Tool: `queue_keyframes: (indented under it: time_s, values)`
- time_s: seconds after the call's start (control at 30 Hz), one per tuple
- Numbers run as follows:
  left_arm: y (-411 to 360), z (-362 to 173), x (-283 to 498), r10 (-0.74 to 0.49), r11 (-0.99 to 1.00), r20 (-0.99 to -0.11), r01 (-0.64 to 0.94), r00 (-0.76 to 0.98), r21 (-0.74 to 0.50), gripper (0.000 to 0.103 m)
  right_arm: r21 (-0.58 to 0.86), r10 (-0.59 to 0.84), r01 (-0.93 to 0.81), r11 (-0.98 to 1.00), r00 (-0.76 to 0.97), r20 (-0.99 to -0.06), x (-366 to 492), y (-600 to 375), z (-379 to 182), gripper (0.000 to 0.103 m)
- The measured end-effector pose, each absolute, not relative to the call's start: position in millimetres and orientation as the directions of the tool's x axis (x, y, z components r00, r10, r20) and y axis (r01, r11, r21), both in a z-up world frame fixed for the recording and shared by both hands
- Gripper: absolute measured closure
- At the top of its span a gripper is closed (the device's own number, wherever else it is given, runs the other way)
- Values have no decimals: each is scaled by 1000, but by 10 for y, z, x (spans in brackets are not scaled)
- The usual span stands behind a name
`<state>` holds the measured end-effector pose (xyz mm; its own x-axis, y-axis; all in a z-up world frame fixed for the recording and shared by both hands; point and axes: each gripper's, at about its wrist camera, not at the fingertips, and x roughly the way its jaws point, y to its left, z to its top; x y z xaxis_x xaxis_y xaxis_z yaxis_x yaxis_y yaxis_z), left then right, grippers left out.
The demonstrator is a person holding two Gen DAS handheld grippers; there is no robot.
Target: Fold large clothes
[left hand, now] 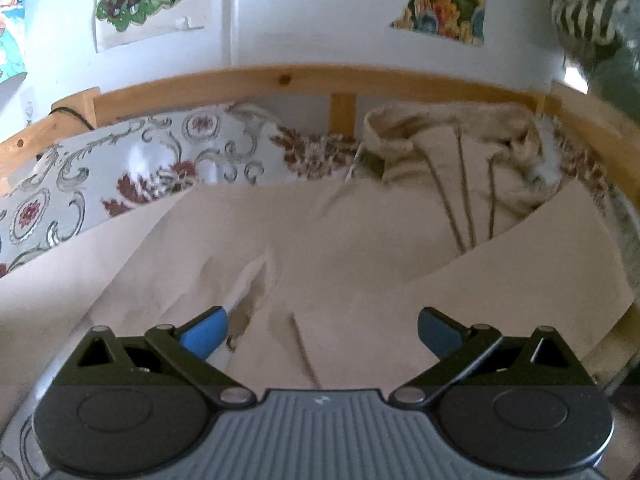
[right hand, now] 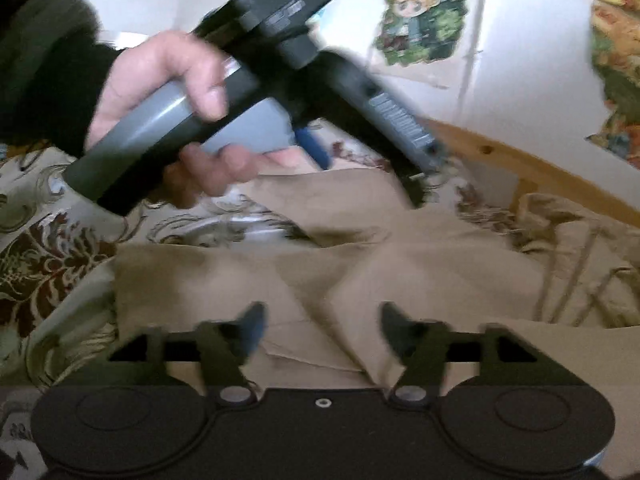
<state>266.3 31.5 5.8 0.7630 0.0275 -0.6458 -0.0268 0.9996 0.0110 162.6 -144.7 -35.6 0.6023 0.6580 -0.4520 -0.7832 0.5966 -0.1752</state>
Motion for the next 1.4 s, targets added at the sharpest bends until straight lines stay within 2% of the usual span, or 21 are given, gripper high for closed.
queue_keyframes:
  time_s: [0.03, 0.17, 0.27, 0.33, 0.43, 0.47, 0.5, 0.53, 0.57, 0.6, 0.67, 0.77, 0.83, 0.87, 0.97, 1.1, 1.17, 1.2, 1.27, 1.33, 1.4]
  values:
    - [288, -3, 2676, 37, 999, -659, -27, 751, 26, 1, -180, 635, -758, 627, 631, -445, 1649, -1535, -310, 24]
    - [157, -288, 2738, 78, 996, -704, -19, 705, 91, 1, -187, 467, -579, 793, 776, -424, 1871, -2055, -155, 5]
    - [64, -477, 2782, 93, 993, -719, -11, 688, 117, 1, -221, 189, -297, 929, 894, -407, 2188, -2484, -140, 5]
    - [22, -566, 2795, 80, 994, -724, 2, 685, 111, 1, -216, 11, -106, 971, 917, -400, 2386, -2777, -179, 9]
    - [-20, -648, 2785, 75, 993, -731, 17, 678, 118, 1, -110, -94, 50, 993, 890, -447, 2657, -3214, -280, 20]
    - [-31, -678, 2776, 76, 992, -732, 24, 677, 125, 1, -74, -102, 76, 994, 878, -468, 2738, -3308, -327, 29]
    - [-36, -698, 2772, 77, 991, -734, 29, 675, 131, 1, -37, -93, 86, 996, 867, -489, 2798, -3381, -378, 50]
    - [-44, -720, 2767, 78, 990, -736, 35, 672, 137, 1, 5, -70, 85, 996, 857, -510, 2861, -3438, -427, 66]
    - [-43, -734, 2779, 77, 990, -739, 39, 670, 138, 1, 40, -52, 86, 995, 847, -529, 2924, -3490, -476, 81]
    - [-50, -749, 2787, 71, 990, -741, 43, 668, 135, 1, 52, -56, 98, 994, 846, -531, 2964, -3522, -505, 88]
    - [-72, -771, 2811, 59, 991, -746, 52, 664, 124, 1, 12, -101, 123, 992, 861, -499, 2961, -3502, -486, 93]
    - [-147, -857, 2857, 68, 989, -759, 56, 647, 136, 1, -27, -164, 171, 985, 876, -454, 2882, -3601, -389, 93]
    - [-168, -891, 2851, 82, 988, -746, 46, 661, 150, 0, -43, -182, 184, 982, 858, -481, 2884, -3673, -483, 90]
    - [-165, -894, 2839, 82, 988, -743, 44, 665, 149, 0, -55, -198, 196, 979, 848, -492, 2915, -3676, -557, 84]
    - [-128, -850, 2797, 84, 988, -754, 42, 652, 146, 1, -77, -217, 206, 975, 849, -482, 2890, -3651, -594, 78]
    - [21, -693, 2595, 96, 991, -728, 5, 679, 135, 1, -169, -236, 184, 968, 897, -374, 2768, -3506, -448, 47]
    - [144, -581, 2451, 114, 992, -710, -44, 695, 117, 1, -218, -257, 184, 959, 887, -383, 2800, -3478, -497, 47]
    - [211, -524, 2369, 128, 991, -701, -69, 702, 112, 1, -220, -271, 192, 956, 866, -421, 2847, -3503, -553, 47]
    - [367, -399, 2192, 174, 985, -683, -119, 709, 128, 1, -167, -268, 213, 963, 836, -480, 2887, -3602, -616, 47]
    - [533, -283, 1990, 242, 970, -656, -155, 715, 188, 1, -118, -245, 215, 969, 850, -467, 2838, -3622, -544, 43]
    - [695, -179, 1802, 341, 934, -608, -187, 717, 304, 1, -108, -193, 164, 981, 898, -396, 2709, -3497, -341, 22]
